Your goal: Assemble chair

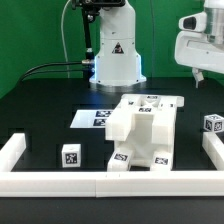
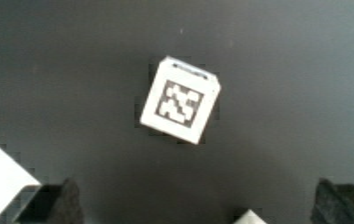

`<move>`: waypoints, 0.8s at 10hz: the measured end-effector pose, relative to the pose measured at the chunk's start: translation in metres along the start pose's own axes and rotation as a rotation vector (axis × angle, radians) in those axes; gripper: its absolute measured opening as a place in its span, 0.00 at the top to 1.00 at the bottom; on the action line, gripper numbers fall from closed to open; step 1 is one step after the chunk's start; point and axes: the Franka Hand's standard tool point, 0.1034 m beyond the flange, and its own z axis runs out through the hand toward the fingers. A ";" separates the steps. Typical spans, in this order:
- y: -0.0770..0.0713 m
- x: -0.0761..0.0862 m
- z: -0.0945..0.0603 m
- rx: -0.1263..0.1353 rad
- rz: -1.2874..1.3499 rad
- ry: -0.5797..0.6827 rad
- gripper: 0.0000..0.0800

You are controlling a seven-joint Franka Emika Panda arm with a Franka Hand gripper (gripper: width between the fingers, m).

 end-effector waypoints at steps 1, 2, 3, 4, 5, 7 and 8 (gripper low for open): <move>0.000 0.000 0.000 -0.002 -0.001 -0.001 0.19; 0.000 0.000 0.000 -0.002 -0.001 0.000 0.19; 0.002 0.000 0.003 0.004 0.029 0.001 0.19; 0.008 0.000 0.011 0.012 0.066 0.006 0.19; 0.013 -0.002 0.020 0.014 0.077 0.014 0.19; 0.015 -0.013 0.034 -0.003 0.060 0.028 0.19; 0.015 -0.015 0.038 -0.010 0.053 0.031 0.19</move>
Offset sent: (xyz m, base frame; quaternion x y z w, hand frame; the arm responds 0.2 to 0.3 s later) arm -0.0198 -0.0112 -0.0227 0.0149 0.0015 0.1353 0.9907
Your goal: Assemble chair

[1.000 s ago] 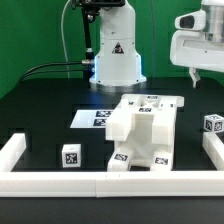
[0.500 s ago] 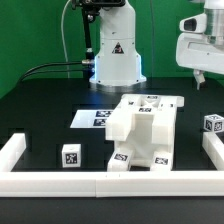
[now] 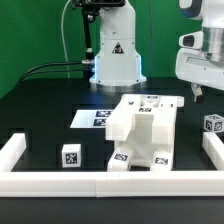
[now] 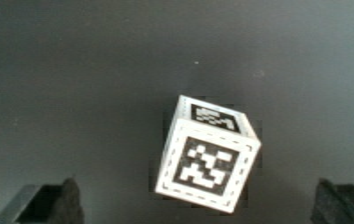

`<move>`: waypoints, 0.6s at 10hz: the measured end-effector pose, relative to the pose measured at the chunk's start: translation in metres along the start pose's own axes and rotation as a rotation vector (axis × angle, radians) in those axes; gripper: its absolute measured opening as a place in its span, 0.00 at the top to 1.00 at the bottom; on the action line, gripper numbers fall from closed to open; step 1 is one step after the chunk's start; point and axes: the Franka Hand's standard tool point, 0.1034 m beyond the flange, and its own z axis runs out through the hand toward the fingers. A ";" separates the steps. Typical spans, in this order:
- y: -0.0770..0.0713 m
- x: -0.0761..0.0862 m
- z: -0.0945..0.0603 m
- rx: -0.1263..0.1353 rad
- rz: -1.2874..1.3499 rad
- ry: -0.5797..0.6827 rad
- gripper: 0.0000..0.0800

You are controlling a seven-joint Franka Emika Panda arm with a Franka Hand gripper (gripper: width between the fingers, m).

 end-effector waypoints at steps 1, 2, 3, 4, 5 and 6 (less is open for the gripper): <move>-0.002 0.002 0.003 0.000 -0.002 0.006 0.19; -0.005 0.006 0.005 0.028 0.011 0.024 0.19; -0.007 0.007 0.012 0.043 0.022 0.042 0.19; -0.008 0.003 0.022 0.047 0.033 0.055 0.19; -0.009 0.003 0.029 0.038 0.030 0.059 0.19; -0.009 0.005 0.032 0.044 0.032 0.070 0.19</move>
Offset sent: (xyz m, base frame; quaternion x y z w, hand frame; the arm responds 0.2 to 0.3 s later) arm 0.0077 0.0176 -0.0341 0.0522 0.0324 0.0829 0.9947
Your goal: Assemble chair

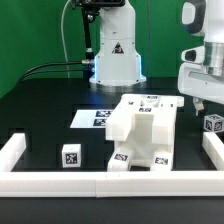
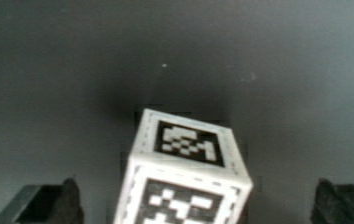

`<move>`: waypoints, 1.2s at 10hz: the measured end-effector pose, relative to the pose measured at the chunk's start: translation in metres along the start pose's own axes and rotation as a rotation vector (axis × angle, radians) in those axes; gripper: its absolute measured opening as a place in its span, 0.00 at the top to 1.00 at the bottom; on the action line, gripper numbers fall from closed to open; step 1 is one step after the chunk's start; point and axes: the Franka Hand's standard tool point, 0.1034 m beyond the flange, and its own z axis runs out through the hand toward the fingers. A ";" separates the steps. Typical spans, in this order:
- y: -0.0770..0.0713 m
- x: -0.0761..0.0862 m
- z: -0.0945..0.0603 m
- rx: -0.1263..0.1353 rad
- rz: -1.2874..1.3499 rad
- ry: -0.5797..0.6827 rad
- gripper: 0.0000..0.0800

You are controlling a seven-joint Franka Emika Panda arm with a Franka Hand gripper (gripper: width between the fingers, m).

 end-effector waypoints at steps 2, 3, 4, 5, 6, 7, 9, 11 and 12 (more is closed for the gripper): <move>0.003 0.002 0.004 -0.009 -0.005 0.002 0.19; 0.003 0.003 0.003 -0.010 -0.013 0.002 0.19; 0.004 0.002 0.004 -0.011 -0.016 0.002 0.19; 0.004 0.002 0.004 -0.012 -0.019 0.002 0.21; 0.004 0.002 0.004 -0.012 -0.021 0.002 0.21; 0.004 0.002 0.004 -0.012 -0.022 0.002 0.41; 0.004 0.002 0.003 -0.012 -0.043 0.000 0.65; 0.000 0.006 -0.008 0.007 -0.138 -0.005 0.65; -0.002 0.009 -0.013 0.018 -0.201 -0.007 0.65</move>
Offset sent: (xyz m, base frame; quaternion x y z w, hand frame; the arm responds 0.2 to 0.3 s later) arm 0.0000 0.0000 0.0000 0.0000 0.0000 0.0000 1.0000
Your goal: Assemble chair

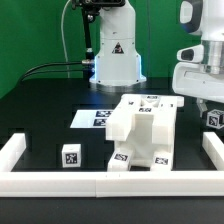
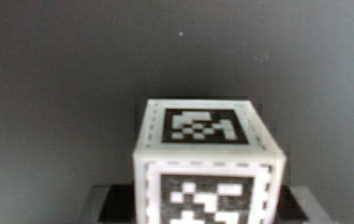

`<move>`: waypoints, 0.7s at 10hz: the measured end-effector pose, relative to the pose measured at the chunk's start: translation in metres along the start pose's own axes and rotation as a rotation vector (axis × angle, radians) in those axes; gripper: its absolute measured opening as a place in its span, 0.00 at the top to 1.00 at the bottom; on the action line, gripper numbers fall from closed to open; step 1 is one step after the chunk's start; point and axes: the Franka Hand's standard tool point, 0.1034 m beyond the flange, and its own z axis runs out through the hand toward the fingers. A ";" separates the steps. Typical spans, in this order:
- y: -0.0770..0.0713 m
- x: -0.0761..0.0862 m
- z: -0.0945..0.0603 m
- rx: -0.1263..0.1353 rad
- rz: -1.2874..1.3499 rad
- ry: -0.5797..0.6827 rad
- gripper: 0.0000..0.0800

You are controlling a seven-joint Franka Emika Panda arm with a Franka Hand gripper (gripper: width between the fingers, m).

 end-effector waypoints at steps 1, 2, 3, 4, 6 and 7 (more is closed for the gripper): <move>-0.005 0.005 -0.010 0.021 -0.055 -0.001 0.65; -0.008 0.004 -0.022 0.024 -0.088 -0.024 0.65; -0.010 0.004 -0.037 0.027 -0.092 -0.055 0.65; -0.012 0.008 -0.045 0.044 -0.092 -0.053 0.64; -0.010 0.007 -0.039 0.034 -0.095 -0.051 0.64; -0.010 0.007 -0.039 0.034 -0.094 -0.051 0.64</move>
Offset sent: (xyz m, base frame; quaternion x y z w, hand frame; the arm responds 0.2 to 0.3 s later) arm 0.0046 -0.0150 0.0501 -0.0069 0.0038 -0.0702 0.9975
